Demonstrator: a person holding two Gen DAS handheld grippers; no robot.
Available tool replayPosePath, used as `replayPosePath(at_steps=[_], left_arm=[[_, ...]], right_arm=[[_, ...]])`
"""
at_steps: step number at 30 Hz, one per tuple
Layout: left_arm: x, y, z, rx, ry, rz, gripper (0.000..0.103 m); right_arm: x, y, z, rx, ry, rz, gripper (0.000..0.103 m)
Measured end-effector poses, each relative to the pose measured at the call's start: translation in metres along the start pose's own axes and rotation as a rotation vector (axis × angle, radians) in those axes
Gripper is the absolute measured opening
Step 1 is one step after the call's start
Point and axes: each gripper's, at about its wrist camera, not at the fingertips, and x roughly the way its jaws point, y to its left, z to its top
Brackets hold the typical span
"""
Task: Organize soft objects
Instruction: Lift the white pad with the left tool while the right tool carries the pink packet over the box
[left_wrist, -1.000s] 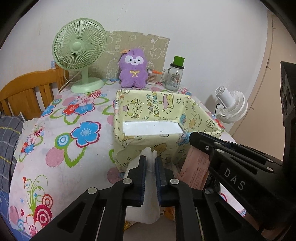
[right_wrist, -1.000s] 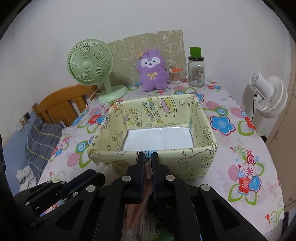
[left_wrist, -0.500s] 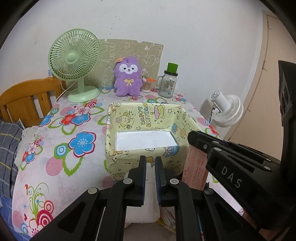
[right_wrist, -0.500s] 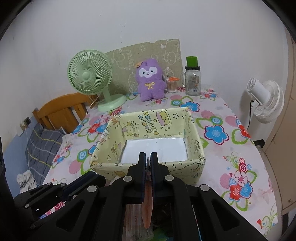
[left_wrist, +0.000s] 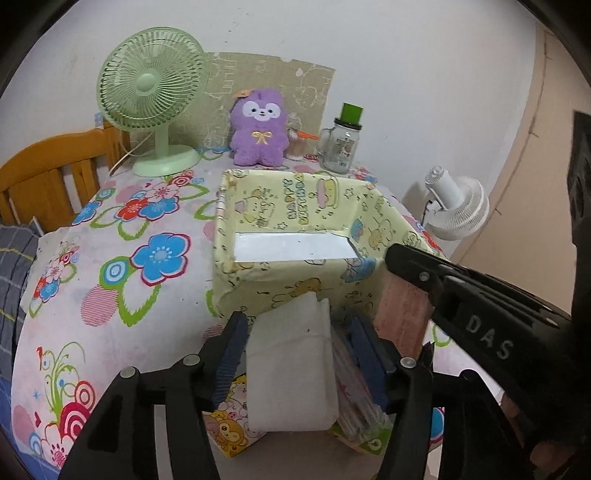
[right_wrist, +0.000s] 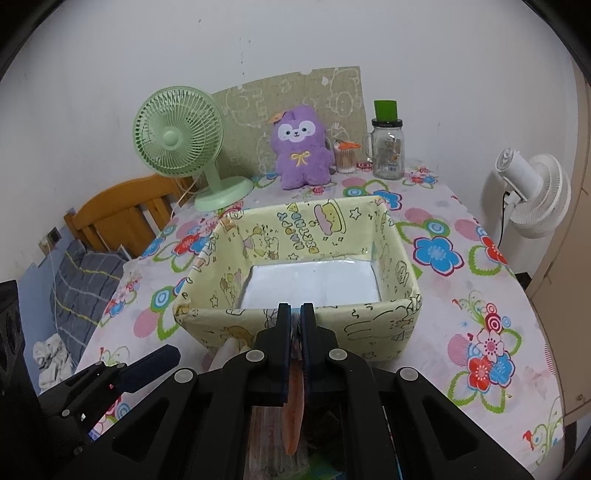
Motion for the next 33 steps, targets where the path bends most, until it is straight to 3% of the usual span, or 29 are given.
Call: replayPosePath(at_steps=[10,12,13,15,20,33], left_arm=[[0.023,0.003,-0.007,0.003,0.05,0.019,0.061],[0.026,0.003,-0.007,0.008,0.056,0.024,0.052],[0.028,0.002,-0.008,0.012,0.061,0.025,0.041],[0.03,0.002,-0.009,0.011,0.068,0.016,0.03],[0.027,-0.003,-0.007,0.038,0.05,0.038,0.014],[0.001,-0.013,0.01,0.049,-0.018,0.065,0.01]], right_arm=[[0.012,0.003,-0.004,-0.012,0.021,-0.011,0.008],[0.014,0.003,-0.004,-0.013,0.025,-0.013,0.008],[0.015,0.003,-0.005,-0.013,0.027,-0.013,0.008],[0.016,0.003,-0.005,-0.014,0.03,-0.013,0.008],[0.016,0.003,-0.005,-0.016,0.033,-0.011,0.008],[-0.003,0.006,0.004,-0.028,0.006,0.008,0.008]])
